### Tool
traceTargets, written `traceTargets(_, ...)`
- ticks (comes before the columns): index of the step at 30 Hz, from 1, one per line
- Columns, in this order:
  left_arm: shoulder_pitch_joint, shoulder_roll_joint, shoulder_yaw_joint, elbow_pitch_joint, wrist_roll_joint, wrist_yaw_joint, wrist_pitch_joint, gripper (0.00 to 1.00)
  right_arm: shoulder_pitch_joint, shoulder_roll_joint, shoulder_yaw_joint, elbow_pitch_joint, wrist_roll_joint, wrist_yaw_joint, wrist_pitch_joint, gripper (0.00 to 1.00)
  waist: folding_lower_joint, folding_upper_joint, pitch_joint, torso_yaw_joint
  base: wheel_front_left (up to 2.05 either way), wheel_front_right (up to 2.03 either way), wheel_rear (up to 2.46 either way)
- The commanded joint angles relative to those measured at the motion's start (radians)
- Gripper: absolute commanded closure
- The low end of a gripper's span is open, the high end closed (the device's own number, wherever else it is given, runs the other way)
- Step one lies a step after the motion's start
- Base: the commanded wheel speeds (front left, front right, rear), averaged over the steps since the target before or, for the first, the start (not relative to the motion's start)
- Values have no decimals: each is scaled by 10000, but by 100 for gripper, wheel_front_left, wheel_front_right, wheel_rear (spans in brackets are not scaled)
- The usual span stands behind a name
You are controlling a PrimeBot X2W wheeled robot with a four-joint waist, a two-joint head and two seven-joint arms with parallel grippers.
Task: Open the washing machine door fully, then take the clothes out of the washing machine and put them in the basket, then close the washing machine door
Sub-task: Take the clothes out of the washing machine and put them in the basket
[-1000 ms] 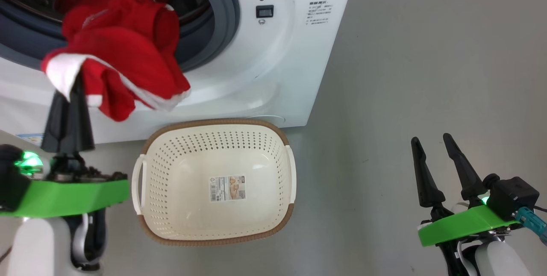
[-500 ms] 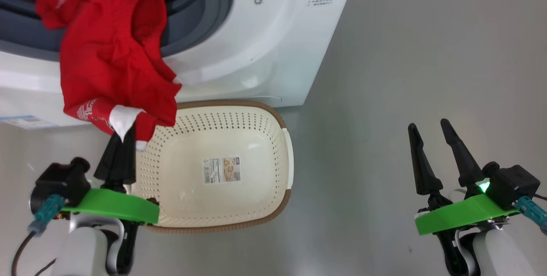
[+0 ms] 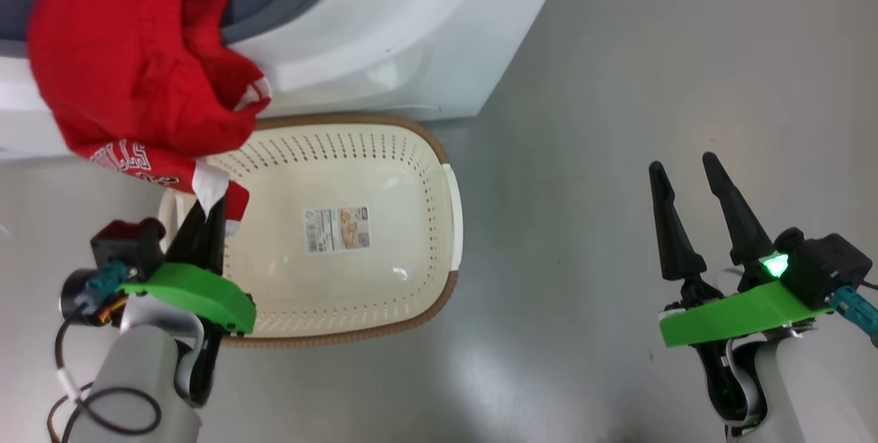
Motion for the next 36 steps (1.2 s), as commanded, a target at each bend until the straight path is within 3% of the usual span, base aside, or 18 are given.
traceTargets(1,-232,379,145,213,-59,-53,-51,99,-116,-33,282,-276,80,35,-65,0,0,-1,397,-140,0,0,0)
traceTargets(10,-1253,574,-267,1674,-41,-53,-51,98,-397,-33,438,-389,181,35,-65,0,0,-1,1037,-281,0,0,0)
traceTargets(14,-1930,677,-402,2389,6,-53,-51,89,-561,-33,482,-481,192,35,-65,0,0,-1,1385,-309,0,0,0)
traceTargets(17,-2248,716,-422,2760,-23,-54,-51,61,-623,-33,502,-496,195,35,-65,0,0,-1,1502,-320,0,0,0)
traceTargets(19,-2400,747,-419,2915,-36,-54,-51,4,-652,-33,509,-502,199,35,-65,0,0,-1,1546,-329,0,0,0)
traceTargets(20,-2453,759,-415,2973,-46,-54,-51,0,-661,-33,513,-500,201,35,-65,0,0,-1,1552,-335,0,0,0)
traceTargets(29,-2417,696,-382,3162,-232,-54,-51,0,-659,-33,406,-410,119,35,-65,0,0,-1,1287,-203,0,0,0)
traceTargets(36,-2065,511,-210,2564,-376,-54,-51,0,-583,-33,307,-338,-23,35,-65,0,0,-1,957,88,0,0,0)
